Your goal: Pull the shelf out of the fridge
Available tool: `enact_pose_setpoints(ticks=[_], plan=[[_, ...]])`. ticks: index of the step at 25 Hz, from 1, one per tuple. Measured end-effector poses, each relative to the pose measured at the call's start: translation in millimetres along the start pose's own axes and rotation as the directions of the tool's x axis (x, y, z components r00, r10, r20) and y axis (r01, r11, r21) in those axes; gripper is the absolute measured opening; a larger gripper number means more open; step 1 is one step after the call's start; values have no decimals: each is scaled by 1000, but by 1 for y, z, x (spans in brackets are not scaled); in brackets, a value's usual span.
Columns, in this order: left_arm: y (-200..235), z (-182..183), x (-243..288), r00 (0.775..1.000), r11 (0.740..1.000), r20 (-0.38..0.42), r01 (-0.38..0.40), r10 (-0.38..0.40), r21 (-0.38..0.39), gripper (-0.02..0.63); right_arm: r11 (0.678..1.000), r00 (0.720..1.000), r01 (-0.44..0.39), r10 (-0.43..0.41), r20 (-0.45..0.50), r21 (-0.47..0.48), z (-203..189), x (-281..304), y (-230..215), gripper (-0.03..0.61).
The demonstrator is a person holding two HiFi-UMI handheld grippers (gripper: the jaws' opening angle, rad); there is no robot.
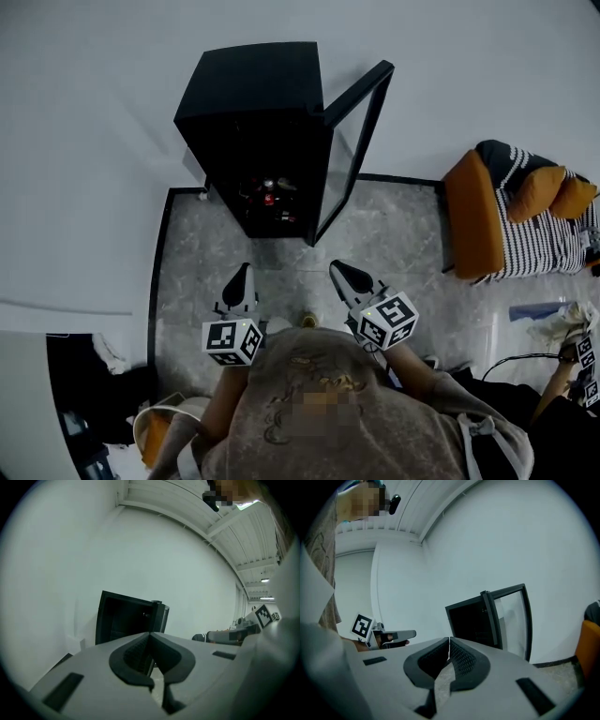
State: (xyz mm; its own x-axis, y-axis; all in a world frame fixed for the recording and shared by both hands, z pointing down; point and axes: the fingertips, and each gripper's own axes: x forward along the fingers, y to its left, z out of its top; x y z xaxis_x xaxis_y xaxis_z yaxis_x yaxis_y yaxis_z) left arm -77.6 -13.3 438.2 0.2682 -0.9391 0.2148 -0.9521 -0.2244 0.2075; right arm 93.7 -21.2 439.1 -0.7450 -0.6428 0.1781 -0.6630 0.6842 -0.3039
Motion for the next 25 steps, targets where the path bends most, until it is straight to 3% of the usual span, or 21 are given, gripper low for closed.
enact_pose_setpoints(ticks=[9,25], plan=[[18,9,27,999,998,34,-27,28,-50,3,1000,1000,-7,7,-14,-1,2,20,-15,21],[56,33,86,995,994,97,4,7,-112,3,999,999,41,-41,11,-12,23,71,-53,21]])
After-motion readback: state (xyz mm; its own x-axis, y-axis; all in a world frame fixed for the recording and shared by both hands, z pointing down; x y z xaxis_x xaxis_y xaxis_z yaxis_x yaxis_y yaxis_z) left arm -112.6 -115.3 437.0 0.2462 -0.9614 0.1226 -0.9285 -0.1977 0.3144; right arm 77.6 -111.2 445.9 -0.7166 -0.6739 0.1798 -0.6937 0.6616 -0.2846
